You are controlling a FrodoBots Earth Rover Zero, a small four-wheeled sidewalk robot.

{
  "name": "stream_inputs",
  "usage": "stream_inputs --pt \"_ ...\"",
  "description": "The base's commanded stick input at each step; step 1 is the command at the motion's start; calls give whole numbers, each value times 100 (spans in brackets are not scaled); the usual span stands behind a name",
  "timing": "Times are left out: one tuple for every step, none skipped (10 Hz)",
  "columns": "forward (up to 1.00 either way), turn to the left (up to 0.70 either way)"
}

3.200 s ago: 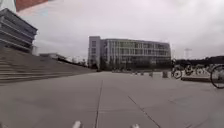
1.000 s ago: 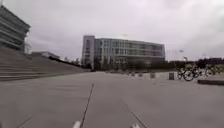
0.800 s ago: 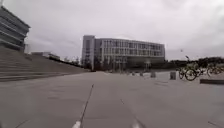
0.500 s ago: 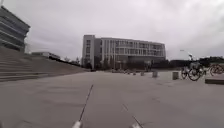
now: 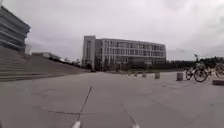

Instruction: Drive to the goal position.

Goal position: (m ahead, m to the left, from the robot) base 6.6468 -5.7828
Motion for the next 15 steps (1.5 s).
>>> stream_inputs --pt "70 -9" --pt "70 -16" --pt "70 -4" --pt "70 0" --pt "70 0" --pt "70 0" --pt "70 0" --pt "70 0" --pt "70 0" --pt "70 0" --pt "70 0" --pt "70 0" --pt "70 0" --pt "70 0" --pt "70 -1"
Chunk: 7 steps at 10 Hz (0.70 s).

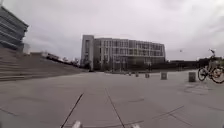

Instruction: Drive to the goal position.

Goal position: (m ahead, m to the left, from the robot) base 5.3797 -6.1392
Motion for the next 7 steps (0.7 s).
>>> stream_inputs --pt "70 -17" --pt "70 -32" --pt "70 -32" --pt "70 -32" --pt "70 -31" --pt "70 -26" --pt "70 -7"
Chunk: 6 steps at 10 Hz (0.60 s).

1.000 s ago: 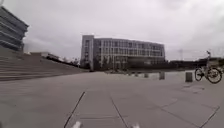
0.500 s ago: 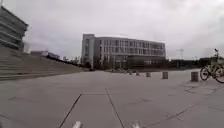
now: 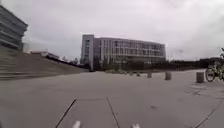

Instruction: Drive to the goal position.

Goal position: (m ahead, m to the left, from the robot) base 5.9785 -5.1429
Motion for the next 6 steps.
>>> stream_inputs --pt "70 0" --pt "70 0" --pt "70 0" --pt "70 0" --pt "70 0" --pt "70 0"
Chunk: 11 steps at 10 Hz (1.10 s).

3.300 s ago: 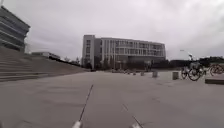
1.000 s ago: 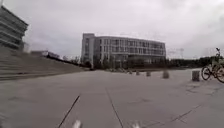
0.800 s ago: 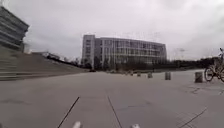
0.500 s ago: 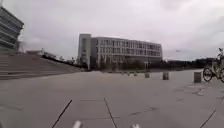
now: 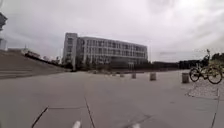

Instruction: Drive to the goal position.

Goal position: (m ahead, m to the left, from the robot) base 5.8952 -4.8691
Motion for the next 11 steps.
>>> stream_inputs --pt "70 0" --pt "70 0" --pt "70 0" --pt "70 0" --pt "70 0" --pt "70 0" --pt "70 0" --pt "70 0" --pt "70 0" --pt "70 0" --pt "70 0"
